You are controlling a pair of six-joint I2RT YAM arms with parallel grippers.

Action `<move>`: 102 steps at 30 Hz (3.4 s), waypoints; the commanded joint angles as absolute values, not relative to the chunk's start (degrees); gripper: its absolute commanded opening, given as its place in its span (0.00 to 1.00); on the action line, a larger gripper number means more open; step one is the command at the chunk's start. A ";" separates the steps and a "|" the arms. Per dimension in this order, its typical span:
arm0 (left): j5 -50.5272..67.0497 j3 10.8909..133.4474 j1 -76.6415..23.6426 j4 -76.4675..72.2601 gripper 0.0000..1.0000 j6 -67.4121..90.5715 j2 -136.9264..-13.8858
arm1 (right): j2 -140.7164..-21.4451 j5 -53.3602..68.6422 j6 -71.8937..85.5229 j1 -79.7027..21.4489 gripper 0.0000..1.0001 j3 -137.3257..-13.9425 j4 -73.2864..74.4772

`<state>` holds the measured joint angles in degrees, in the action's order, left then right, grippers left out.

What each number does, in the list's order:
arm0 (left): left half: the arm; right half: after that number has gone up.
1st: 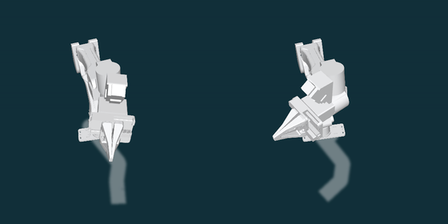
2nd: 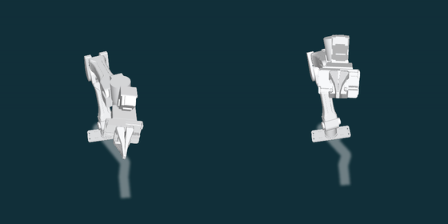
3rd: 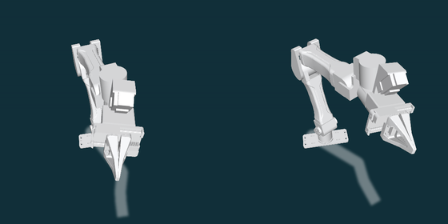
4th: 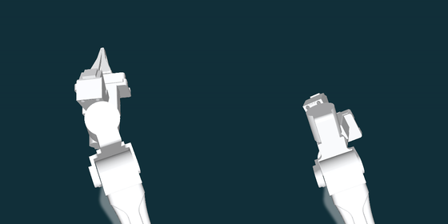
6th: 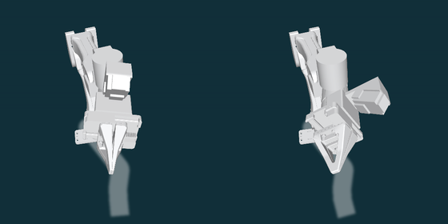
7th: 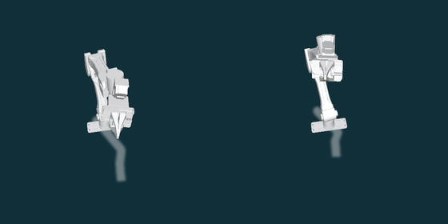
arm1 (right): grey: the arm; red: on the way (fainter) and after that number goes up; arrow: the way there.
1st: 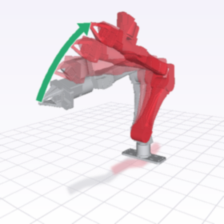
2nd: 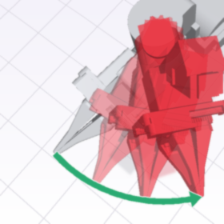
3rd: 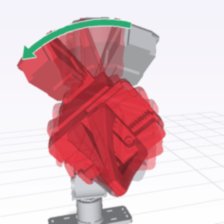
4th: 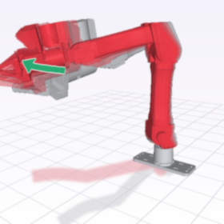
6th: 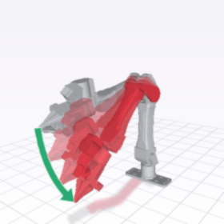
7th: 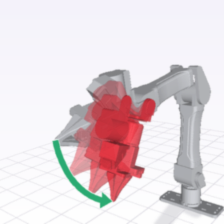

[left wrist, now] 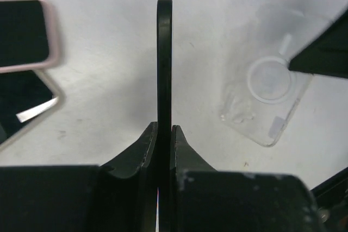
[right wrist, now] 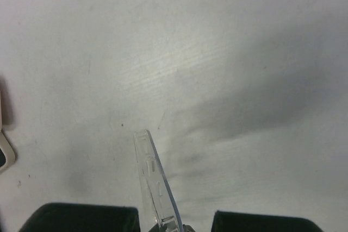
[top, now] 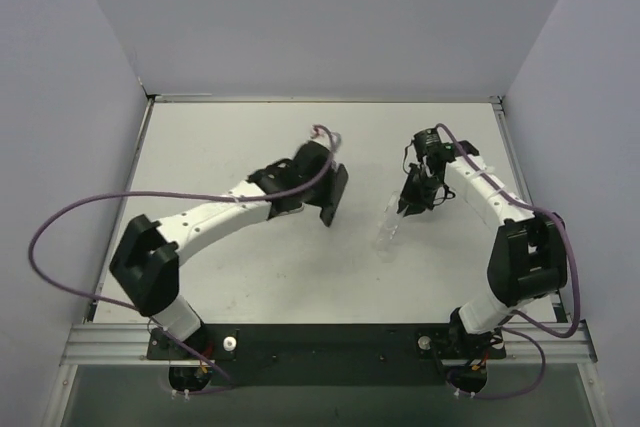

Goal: Take the phone out of the phone case
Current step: Remove the phone case from the phone, then place the phone case at the center of the board, then place the phone at the center of the board, then pick up the phone at the center of the board.

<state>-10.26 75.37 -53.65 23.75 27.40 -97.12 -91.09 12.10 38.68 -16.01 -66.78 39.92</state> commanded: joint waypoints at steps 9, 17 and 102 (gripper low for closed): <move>-27.85 84.45 -20.76 42.26 0.00 23.73 -91.75 | -88.94 21.88 37.07 8.67 0.00 -63.03 13.06; -45.00 84.46 -11.88 50.26 0.00 26.71 -102.02 | -95.62 17.51 41.49 15.73 0.04 -60.39 5.36; 23.36 50.72 -12.48 20.07 0.93 51.81 -72.33 | -116.56 12.93 11.66 -37.79 0.00 -92.21 10.37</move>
<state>14.55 54.78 -11.75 35.64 39.13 -70.48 -125.71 16.43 2.46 -37.60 -96.09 13.02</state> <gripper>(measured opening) 0.932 0.740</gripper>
